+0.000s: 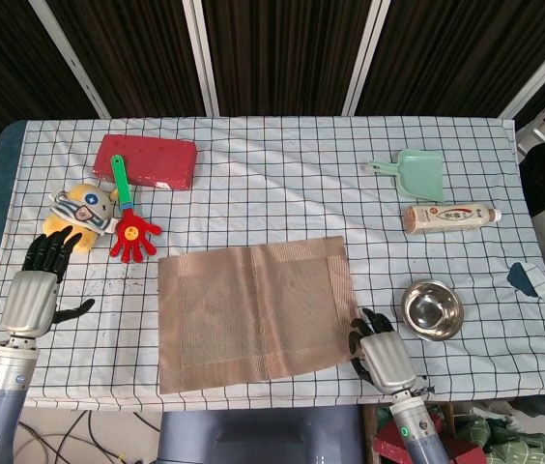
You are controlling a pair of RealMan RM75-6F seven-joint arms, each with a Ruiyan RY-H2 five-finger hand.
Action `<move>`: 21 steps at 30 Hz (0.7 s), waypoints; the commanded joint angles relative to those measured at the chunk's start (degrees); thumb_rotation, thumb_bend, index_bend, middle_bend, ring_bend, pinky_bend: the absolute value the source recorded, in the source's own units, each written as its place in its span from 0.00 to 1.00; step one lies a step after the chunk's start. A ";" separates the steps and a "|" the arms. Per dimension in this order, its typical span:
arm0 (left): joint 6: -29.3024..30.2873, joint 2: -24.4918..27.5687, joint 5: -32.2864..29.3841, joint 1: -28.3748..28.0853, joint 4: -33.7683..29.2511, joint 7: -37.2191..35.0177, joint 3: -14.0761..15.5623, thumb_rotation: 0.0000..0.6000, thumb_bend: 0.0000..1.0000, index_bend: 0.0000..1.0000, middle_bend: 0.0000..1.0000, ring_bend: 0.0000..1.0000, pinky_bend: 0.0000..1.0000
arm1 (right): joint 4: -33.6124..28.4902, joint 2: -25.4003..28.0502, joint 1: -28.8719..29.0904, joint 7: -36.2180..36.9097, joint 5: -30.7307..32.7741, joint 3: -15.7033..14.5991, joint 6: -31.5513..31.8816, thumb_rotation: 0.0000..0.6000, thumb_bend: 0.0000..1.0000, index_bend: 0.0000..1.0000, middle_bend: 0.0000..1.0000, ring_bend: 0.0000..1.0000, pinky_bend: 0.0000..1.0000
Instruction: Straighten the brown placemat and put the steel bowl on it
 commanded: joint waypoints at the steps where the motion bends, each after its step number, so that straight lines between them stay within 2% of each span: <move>1: -0.01 0.00 0.06 0.00 -0.02 -0.01 0.03 1.00 0.04 0.04 0.00 0.00 0.00 | -0.43 0.18 -0.65 -1.28 0.62 0.14 0.35 1.00 0.48 0.68 0.29 0.12 0.19; 9: 0.11 -0.06 0.15 0.03 0.00 0.06 0.03 1.00 0.04 0.04 0.00 0.00 0.00 | -1.33 -0.16 -2.57 -5.30 1.53 0.16 2.18 1.00 0.49 0.68 0.29 0.11 0.19; 21: 0.23 -0.09 0.44 0.09 -0.04 0.02 0.13 1.00 0.04 0.04 0.00 0.00 0.00 | -1.89 -1.21 -4.26 -6.75 2.43 0.63 2.29 1.00 0.51 0.69 0.29 0.12 0.19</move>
